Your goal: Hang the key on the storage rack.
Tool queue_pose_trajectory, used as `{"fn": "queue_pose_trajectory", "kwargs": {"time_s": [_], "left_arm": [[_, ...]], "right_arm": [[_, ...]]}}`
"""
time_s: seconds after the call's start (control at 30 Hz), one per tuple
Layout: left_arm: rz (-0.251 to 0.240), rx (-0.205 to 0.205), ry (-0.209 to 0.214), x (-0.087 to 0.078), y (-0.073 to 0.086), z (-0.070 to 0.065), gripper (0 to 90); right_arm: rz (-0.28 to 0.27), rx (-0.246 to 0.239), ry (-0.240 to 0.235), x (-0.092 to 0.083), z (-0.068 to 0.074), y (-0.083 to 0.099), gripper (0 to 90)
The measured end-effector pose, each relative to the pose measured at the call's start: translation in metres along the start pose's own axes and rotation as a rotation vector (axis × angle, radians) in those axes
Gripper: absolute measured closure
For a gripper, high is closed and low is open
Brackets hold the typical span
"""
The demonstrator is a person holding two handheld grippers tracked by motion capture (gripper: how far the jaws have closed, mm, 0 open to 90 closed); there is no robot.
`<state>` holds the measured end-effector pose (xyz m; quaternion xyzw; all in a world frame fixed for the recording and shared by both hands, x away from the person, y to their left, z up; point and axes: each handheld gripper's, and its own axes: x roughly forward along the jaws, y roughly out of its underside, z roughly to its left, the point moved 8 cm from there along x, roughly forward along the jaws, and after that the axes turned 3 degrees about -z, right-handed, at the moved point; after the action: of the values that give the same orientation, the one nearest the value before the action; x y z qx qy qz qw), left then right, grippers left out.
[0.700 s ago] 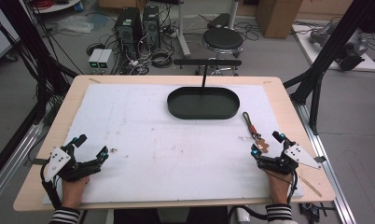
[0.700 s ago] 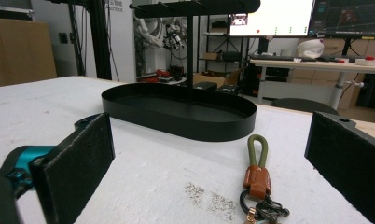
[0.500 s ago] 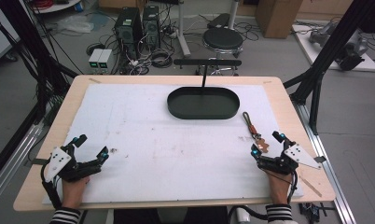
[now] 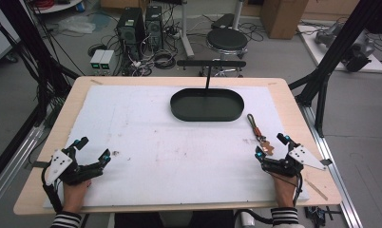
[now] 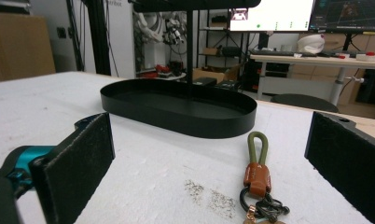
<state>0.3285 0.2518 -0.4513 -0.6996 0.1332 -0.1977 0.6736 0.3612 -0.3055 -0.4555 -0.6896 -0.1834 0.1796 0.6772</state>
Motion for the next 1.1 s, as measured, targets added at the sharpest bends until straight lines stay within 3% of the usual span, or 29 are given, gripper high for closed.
{"fn": "queue_pose_trajectory", "kwargs": {"time_s": [0.03, 0.17, 0.27, 0.3, 0.37, 0.5, 0.7, 0.83, 1.03, 1.1], "left_arm": [[0.001, -0.003, 0.001, 0.000, 0.000, 0.000, 7.9], [0.001, -0.003, 0.001, 0.000, 0.000, 0.000, 7.9], [0.000, -0.003, 0.001, 0.000, 0.000, -0.001, 7.9], [0.001, -0.004, 0.002, 0.000, 0.000, 0.000, 7.9], [0.002, -0.003, 0.002, 0.000, 0.000, 0.000, 7.9], [0.001, -0.002, 0.002, 0.000, 0.000, -0.001, 7.8], [0.001, -0.002, 0.002, 0.000, 0.000, -0.001, 7.9], [0.002, -0.002, 0.002, 0.000, 0.000, -0.001, 7.9], [0.003, -0.002, 0.002, 0.000, 0.000, -0.001, 7.9], [0.002, -0.003, 0.002, 0.000, 0.000, -0.001, 7.9]], "right_arm": [[0.022, -0.024, 0.020, 0.002, -0.003, -0.001, 0.3], [0.059, 0.014, 0.030, 0.005, -0.009, -0.012, 0.3], [0.096, 0.017, 0.028, 0.008, -0.014, -0.022, 0.3], [0.131, 0.018, 0.024, 0.012, -0.018, -0.031, 0.3], [0.141, 0.013, 0.029, 0.014, -0.020, -0.034, 0.3], [0.234, -0.001, 0.021, 0.028, -0.028, -0.044, 0.3], [0.369, -0.031, 0.003, 0.046, -0.038, -0.050, 0.4], [0.425, -0.038, -0.006, 0.054, -0.043, -0.052, 0.4], [0.567, -0.061, -0.044, 0.072, -0.046, -0.050, 0.4], [0.606, -0.046, -0.058, 0.075, -0.047, -0.048, 0.4]]}}
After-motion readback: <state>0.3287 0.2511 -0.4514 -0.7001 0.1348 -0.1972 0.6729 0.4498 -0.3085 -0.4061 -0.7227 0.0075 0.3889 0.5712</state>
